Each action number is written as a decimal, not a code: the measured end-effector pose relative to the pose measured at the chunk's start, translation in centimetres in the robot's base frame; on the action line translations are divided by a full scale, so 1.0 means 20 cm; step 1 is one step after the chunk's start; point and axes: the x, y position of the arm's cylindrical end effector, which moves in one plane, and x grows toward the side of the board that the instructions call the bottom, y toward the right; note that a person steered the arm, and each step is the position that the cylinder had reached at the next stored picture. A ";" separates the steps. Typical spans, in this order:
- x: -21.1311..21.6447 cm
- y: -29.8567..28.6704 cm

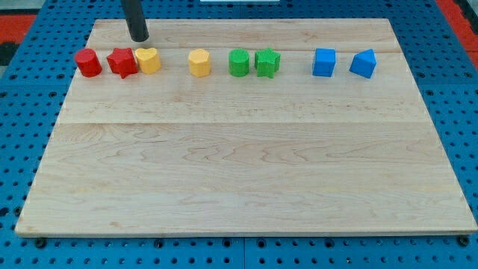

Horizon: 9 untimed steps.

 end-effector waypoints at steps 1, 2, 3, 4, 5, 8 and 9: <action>0.00 0.00; 0.01 0.00; 0.02 0.00; 0.02 -0.03; 0.02 -0.04; 0.02 -0.06; 0.00 0.16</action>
